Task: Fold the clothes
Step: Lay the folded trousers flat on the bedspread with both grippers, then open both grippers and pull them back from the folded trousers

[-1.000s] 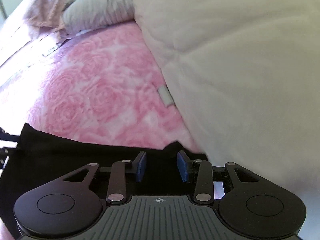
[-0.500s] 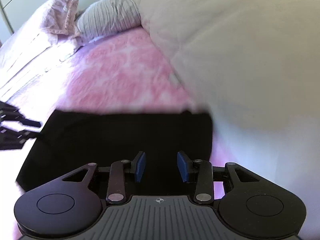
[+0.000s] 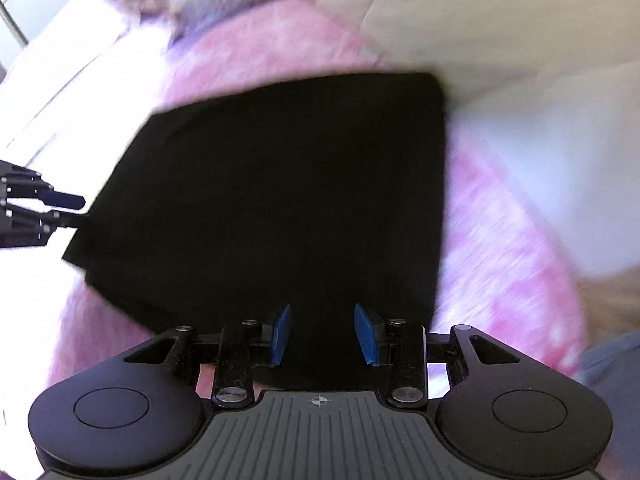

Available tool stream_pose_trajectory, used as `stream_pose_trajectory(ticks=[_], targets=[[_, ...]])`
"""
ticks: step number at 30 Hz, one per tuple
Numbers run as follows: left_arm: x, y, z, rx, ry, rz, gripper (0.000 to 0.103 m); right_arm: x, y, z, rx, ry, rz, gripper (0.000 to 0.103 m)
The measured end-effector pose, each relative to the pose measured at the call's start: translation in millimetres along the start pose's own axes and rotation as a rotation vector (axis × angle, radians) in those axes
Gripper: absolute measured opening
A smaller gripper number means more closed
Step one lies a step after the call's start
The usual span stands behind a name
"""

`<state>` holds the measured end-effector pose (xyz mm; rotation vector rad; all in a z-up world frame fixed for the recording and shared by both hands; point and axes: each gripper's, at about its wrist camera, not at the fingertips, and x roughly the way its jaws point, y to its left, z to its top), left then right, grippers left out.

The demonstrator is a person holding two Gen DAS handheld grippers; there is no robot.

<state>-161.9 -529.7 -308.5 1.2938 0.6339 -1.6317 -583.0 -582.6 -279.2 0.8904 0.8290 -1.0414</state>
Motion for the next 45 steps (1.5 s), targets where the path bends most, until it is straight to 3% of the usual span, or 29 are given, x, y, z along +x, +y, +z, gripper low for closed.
stream_pose_trajectory(ticks=[2,7,11,16,19,24,27,29,34,39,45], targets=[[5,-6,-6,0.006,0.001,0.013,0.023,4,5,-2,-0.001,0.000,-0.017,0.039],[-14,-17,-1,-0.018,-0.048,0.006,0.023,-21,27,-3,-0.020,-0.116,-0.017,0.039],[1,-30,-6,0.033,-0.003,-0.004,0.023,2,37,-10,-0.010,-0.027,-0.008,0.040],[-25,-24,4,-0.035,0.026,0.010,0.024,-4,49,-4,0.049,-0.003,-0.020,0.042],[-45,-24,4,-0.100,0.033,0.016,0.035,-17,57,-9,0.095,0.004,-0.038,0.080],[-79,-37,-4,-0.200,-0.028,0.043,0.080,-48,80,-32,0.129,-0.011,-0.060,0.080],[-98,-46,-18,-0.224,-0.070,0.018,0.091,-71,102,-50,0.145,-0.042,-0.091,0.080],[-113,-51,-32,-0.239,-0.101,-0.020,0.093,-88,119,-64,0.168,-0.072,-0.119,0.080],[-159,-34,-68,-0.488,-0.146,-0.247,0.096,-138,178,-101,0.218,-0.185,-0.176,0.080],[-220,-45,-103,-0.360,-0.268,-0.225,0.097,-187,243,-146,0.255,-0.242,-0.170,0.080],[-271,-59,-122,-0.268,-0.354,-0.186,0.097,-232,289,-178,0.207,-0.284,-0.204,0.080]])
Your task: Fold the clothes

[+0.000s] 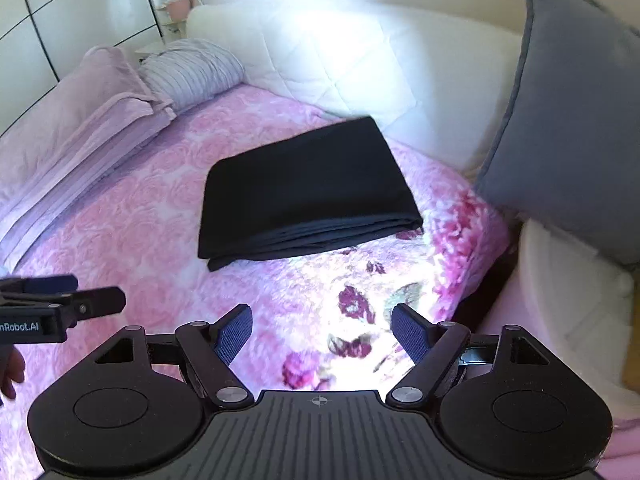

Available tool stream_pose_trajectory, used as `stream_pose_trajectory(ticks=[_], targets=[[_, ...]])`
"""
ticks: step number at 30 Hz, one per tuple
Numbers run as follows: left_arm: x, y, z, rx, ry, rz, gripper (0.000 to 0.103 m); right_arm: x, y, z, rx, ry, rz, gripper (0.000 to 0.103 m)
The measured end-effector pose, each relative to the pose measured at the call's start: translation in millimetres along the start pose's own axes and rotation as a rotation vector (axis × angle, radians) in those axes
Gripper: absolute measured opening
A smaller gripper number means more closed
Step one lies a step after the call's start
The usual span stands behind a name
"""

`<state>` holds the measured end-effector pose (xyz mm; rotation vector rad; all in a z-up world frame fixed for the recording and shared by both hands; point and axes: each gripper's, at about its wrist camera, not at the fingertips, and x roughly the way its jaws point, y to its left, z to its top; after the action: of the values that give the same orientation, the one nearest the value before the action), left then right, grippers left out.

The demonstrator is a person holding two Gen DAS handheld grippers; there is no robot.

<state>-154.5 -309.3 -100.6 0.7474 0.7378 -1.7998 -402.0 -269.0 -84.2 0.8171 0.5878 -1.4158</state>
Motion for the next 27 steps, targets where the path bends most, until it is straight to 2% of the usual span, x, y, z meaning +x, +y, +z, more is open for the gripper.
stream_pose_trajectory(ticks=[4,8,11,19,27], targets=[[-18,-9,-5,-0.030,-0.023,0.025,0.097,-24,4,-5,-0.017,-0.007,0.005,0.080],[-26,-16,-9,-0.126,0.012,0.030,0.096,-38,4,-8,-0.041,-0.019,0.010,0.080],[-29,-25,-11,-0.162,0.028,0.055,0.095,-44,0,-9,-0.067,-0.023,0.022,0.080],[-43,-63,-24,-0.154,0.029,0.114,0.095,-58,-21,-17,-0.091,-0.011,0.052,0.080],[-49,-81,-37,-0.131,0.041,0.151,0.095,-66,-29,-29,-0.107,0.008,0.075,0.080]])
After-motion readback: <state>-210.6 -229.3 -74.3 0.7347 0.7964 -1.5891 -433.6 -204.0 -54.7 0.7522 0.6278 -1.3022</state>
